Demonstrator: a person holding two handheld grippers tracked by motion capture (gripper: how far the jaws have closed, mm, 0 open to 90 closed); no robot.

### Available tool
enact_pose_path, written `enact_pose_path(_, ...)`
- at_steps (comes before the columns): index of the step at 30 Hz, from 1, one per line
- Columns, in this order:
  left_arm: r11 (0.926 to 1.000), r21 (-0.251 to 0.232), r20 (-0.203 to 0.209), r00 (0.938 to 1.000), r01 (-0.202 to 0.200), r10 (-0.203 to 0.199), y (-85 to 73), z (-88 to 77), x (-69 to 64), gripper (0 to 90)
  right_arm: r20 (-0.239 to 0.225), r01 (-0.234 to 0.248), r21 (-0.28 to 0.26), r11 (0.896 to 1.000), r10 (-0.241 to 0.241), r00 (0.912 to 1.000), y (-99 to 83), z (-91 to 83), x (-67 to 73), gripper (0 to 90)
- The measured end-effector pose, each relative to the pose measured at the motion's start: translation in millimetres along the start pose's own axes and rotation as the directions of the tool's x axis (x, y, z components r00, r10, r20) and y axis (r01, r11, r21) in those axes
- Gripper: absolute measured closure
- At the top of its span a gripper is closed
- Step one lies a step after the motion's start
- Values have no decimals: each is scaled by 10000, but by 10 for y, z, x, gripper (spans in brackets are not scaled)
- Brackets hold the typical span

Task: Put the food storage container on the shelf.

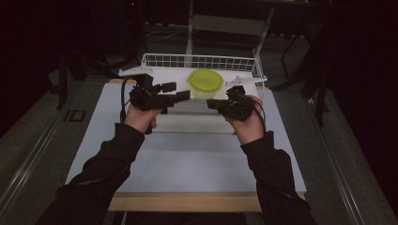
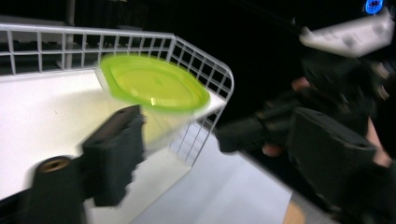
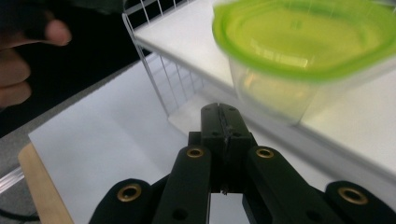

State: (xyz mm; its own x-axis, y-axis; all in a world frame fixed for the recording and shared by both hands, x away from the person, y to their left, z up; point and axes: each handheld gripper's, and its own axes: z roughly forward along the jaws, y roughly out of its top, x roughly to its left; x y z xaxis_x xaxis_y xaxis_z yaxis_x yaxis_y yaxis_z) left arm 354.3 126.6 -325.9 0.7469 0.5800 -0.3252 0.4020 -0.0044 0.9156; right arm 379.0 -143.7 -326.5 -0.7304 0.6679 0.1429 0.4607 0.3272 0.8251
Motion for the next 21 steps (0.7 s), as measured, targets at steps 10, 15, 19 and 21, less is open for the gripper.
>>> enact_pose_path(10,9912,-623,-450,9924,-1172,1145,-816,-146,-170,16,460,-656,-373,9971,673,9967,-107,212,-156,896)
enact_pose_path(15,9930,-448,-457,9931,-1096,1076,-1100,-194,-152,16,745,-871,-374,9955,897,9932,-64,286,-256,869)
enact_pose_path(19,9933,-319,-416,9931,-1108,1095,-1237,-189,-131,16,902,-1055,-442,9934,1091,9899,-34,339,-329,865)
enact_pose_path(21,9937,-244,-427,9932,-1097,1086,-1286,-174,-123,16,1012,-1074,-415,9934,1111,9886,-7,366,-355,861)
